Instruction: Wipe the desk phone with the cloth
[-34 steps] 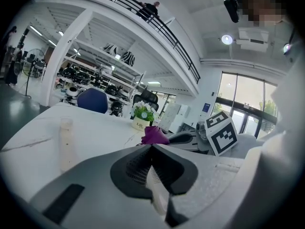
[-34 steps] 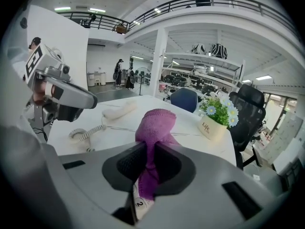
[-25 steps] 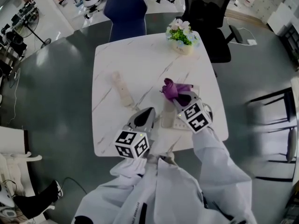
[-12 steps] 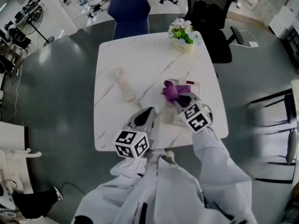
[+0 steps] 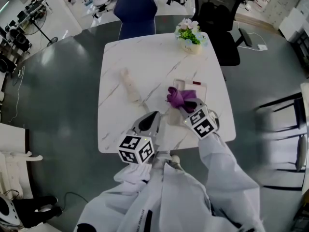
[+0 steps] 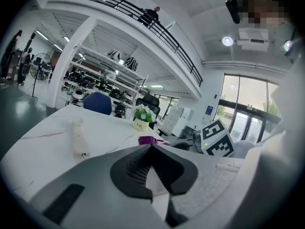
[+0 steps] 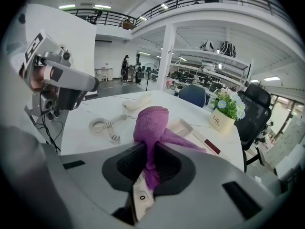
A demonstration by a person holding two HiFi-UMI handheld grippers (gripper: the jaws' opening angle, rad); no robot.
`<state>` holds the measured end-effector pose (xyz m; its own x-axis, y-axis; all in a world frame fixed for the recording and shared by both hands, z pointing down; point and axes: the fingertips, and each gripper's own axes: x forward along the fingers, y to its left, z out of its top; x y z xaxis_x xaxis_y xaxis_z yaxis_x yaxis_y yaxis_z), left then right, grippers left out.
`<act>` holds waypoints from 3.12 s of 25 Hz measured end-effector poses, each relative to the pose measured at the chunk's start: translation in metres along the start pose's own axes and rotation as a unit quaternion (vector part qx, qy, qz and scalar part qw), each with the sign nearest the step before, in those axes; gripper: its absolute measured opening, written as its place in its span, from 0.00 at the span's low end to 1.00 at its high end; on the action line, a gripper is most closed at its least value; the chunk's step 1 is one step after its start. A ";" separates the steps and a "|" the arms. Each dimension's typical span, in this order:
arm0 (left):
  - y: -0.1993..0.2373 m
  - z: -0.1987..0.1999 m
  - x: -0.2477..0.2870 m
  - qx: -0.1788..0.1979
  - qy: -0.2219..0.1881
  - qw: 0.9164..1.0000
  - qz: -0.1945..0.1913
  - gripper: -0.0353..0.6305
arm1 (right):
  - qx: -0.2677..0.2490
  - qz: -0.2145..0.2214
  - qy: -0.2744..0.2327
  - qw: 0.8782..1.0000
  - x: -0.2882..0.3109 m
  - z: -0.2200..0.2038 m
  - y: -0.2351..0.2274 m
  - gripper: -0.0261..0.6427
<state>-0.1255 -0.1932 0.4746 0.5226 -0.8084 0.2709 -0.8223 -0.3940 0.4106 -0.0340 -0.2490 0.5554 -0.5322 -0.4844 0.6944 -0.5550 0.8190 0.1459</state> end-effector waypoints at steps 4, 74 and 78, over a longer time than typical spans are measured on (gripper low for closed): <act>-0.003 -0.002 -0.005 -0.001 -0.001 1.000 0.001 0.05 | -0.001 0.005 0.003 1.000 -0.003 -0.004 0.007 0.08; -0.055 0.003 -0.060 0.036 -0.043 0.998 0.018 0.05 | 0.124 0.064 -0.120 0.983 -0.099 -0.025 0.071 0.08; -0.061 0.015 -0.063 0.058 -0.053 0.997 0.010 0.05 | 0.157 0.038 -0.174 0.972 -0.123 -0.017 0.055 0.08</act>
<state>-0.1117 -0.1250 0.4194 0.4843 -0.8559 0.1812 -0.8560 -0.4206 0.3007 0.0118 -0.1392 0.4900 -0.7329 -0.5450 0.4073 -0.6438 0.7491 -0.1561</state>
